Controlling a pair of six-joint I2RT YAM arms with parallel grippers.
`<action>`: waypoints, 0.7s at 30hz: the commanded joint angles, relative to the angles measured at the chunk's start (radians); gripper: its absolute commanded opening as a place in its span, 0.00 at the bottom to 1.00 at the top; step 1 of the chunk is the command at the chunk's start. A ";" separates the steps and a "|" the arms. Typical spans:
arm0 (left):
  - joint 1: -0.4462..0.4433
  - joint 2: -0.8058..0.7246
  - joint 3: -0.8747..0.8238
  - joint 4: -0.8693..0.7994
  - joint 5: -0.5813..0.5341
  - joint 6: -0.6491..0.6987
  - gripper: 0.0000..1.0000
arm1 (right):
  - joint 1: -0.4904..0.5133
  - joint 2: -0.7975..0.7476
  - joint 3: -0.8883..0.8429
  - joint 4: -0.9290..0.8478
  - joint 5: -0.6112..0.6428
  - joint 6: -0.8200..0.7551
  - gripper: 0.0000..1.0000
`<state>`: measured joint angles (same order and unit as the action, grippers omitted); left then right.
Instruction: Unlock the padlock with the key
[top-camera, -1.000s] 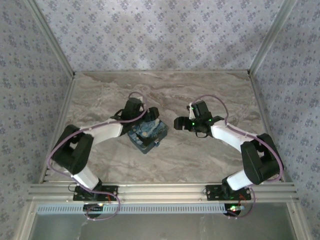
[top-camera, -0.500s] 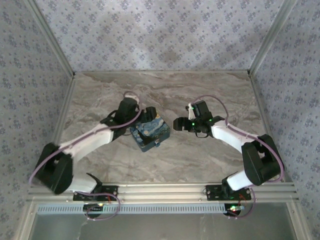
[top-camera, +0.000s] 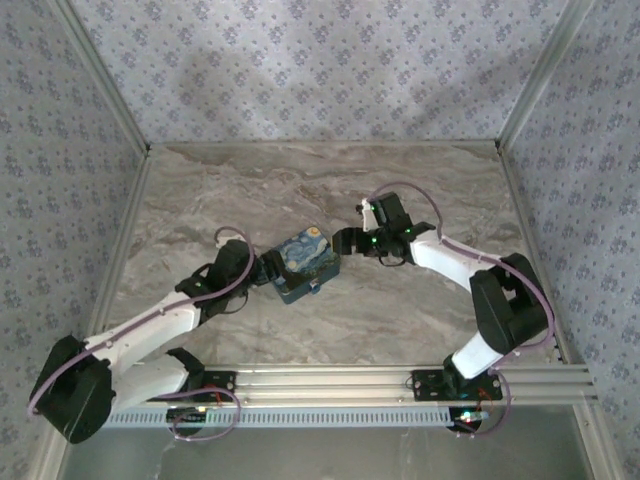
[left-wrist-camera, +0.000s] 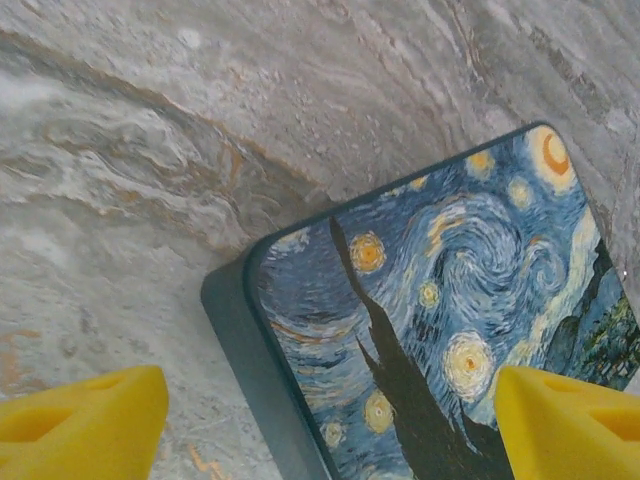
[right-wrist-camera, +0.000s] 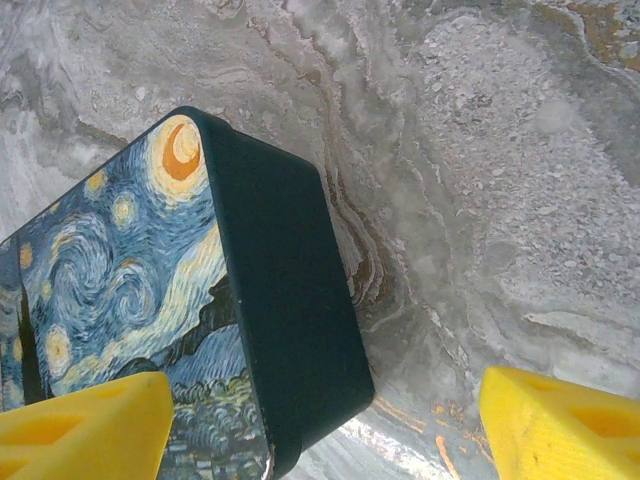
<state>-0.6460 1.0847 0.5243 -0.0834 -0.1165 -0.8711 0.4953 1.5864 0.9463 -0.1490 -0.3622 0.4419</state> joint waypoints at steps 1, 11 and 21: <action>-0.009 0.070 0.034 0.150 0.053 -0.027 0.85 | 0.009 0.025 0.034 -0.004 -0.033 -0.019 0.80; -0.008 0.293 0.200 0.189 0.093 0.045 0.84 | 0.008 0.046 0.044 -0.016 -0.063 -0.023 0.72; 0.021 0.511 0.405 0.200 0.174 0.109 0.84 | -0.022 0.076 0.085 -0.016 -0.054 -0.012 0.70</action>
<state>-0.6292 1.5486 0.8642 0.0765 -0.0067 -0.7952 0.4789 1.6447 0.9855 -0.1593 -0.4053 0.4324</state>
